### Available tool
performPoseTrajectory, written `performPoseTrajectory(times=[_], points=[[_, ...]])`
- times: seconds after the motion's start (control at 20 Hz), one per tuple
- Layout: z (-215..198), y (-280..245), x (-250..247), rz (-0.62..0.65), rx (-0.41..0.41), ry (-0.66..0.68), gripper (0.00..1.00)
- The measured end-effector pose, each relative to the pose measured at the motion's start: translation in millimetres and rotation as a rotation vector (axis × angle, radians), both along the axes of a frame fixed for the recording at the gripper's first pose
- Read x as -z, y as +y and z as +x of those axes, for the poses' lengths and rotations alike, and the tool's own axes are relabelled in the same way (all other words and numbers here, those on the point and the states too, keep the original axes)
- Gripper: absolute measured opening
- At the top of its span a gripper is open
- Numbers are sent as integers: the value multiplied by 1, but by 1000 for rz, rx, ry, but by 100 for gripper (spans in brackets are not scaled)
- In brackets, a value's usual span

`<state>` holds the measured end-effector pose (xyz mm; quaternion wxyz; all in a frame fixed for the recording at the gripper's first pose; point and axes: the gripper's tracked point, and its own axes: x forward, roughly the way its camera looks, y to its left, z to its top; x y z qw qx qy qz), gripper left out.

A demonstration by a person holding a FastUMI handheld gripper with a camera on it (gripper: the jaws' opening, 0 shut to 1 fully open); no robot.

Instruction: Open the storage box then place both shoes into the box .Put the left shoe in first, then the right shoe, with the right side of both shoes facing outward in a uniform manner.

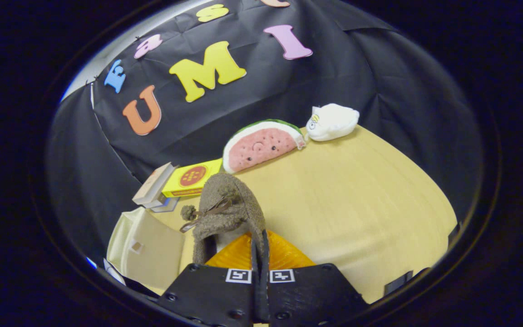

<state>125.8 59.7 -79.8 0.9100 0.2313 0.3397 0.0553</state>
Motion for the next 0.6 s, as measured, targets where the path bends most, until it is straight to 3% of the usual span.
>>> performPoseTrajectory(times=[0.35, 0.6], points=[[-21, 159, -99, 70, -36, -88, 0], [-34, 251, -109, 133, -64, -32, 0]])
